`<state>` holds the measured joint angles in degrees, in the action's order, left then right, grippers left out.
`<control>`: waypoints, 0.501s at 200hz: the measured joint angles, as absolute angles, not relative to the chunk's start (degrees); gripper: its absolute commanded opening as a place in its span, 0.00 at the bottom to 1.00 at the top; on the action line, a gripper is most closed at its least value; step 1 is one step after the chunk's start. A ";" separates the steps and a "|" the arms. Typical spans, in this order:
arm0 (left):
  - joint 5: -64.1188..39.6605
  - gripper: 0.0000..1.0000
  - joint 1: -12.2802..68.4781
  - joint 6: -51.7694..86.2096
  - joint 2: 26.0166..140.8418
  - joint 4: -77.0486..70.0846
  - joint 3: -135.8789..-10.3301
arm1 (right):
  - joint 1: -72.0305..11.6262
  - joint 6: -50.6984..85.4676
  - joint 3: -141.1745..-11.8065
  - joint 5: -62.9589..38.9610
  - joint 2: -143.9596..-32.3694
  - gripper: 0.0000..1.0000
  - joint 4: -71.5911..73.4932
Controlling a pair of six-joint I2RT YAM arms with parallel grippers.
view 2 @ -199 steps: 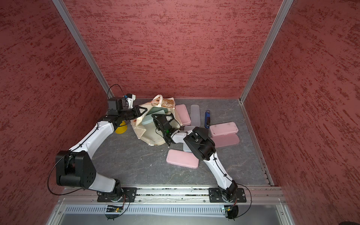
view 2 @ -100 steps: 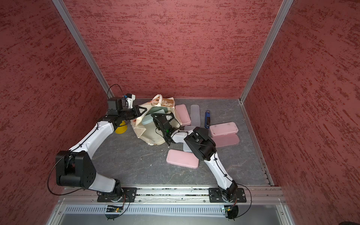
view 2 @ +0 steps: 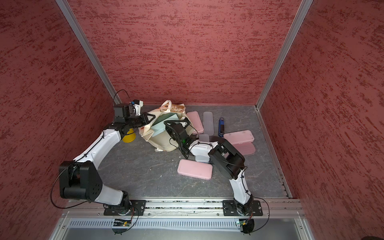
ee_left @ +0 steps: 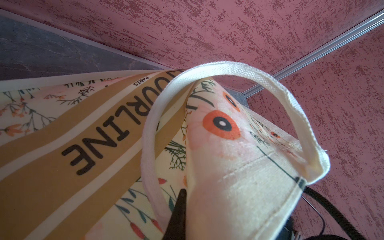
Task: Take out the pencil case from the canvas bag
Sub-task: Pick up the pencil case from the canvas bag.
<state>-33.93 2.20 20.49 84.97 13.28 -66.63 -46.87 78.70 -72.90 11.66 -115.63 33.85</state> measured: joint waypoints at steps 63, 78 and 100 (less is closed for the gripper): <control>-33.93 0.00 1.32 20.08 84.53 14.15 -66.63 | -48.90 74.74 -67.37 12.01 -107.11 0.19 32.62; -33.63 0.00 0.82 20.12 84.23 14.11 -66.63 | -49.04 73.43 -66.30 12.60 -104.29 0.19 32.27; -33.54 0.00 -0.05 20.49 84.18 14.13 -66.63 | -49.36 71.99 -65.52 13.80 -100.86 0.19 31.57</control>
<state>-33.54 -0.05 20.49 84.18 14.13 -66.63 -49.36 71.99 -65.52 13.80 -100.86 31.57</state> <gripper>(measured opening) 0.088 0.258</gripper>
